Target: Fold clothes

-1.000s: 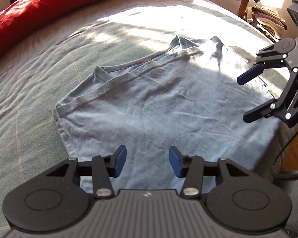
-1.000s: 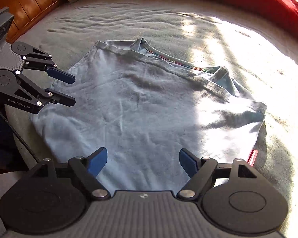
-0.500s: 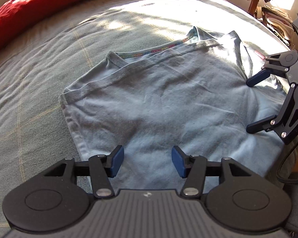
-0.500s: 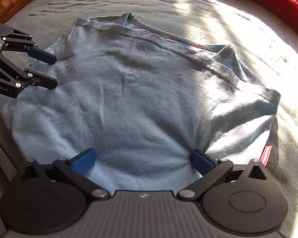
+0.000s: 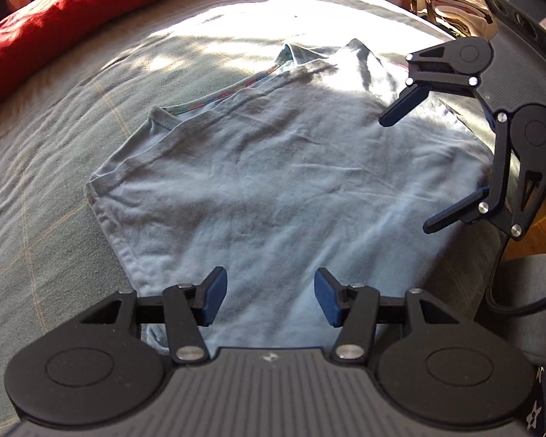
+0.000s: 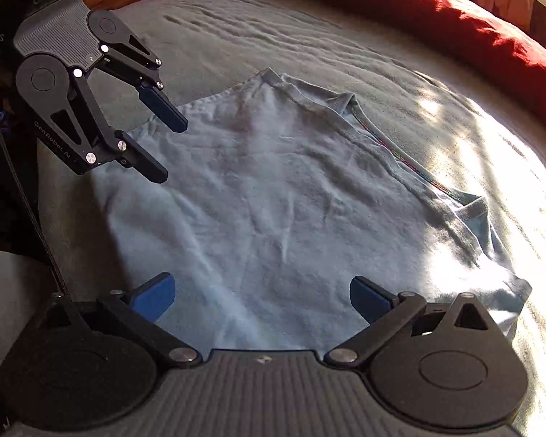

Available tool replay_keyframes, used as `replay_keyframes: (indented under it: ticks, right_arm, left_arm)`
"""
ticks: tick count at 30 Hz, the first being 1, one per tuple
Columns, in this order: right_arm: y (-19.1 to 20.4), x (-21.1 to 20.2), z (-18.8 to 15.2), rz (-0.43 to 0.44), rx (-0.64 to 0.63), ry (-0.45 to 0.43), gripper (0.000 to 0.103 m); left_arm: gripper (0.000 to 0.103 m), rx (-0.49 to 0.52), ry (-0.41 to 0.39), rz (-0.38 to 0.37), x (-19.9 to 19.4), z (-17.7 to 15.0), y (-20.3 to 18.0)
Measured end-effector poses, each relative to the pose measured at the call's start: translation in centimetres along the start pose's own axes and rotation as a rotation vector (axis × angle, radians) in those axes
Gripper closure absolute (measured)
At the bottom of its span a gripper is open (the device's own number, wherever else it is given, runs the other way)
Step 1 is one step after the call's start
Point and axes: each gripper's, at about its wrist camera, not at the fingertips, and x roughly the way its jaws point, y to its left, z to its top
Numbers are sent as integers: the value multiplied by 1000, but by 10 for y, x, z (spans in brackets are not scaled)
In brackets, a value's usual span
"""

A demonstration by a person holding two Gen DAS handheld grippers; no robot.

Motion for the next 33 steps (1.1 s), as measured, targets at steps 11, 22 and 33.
replay_keyframes:
  ticks: [11, 22, 33]
  right_arm:
    - [6, -1, -30, -19, -29, 83, 0]
    - [-14, -40, -64, -78, 49, 109, 0]
    - [-7, -54, -81, -148, 116, 19, 0]
  left_arm:
    - [48, 35, 63, -18, 1, -24, -7]
    - [48, 12, 60, 10, -8, -4, -3]
    - [48, 15, 76, 16, 9, 12, -11]
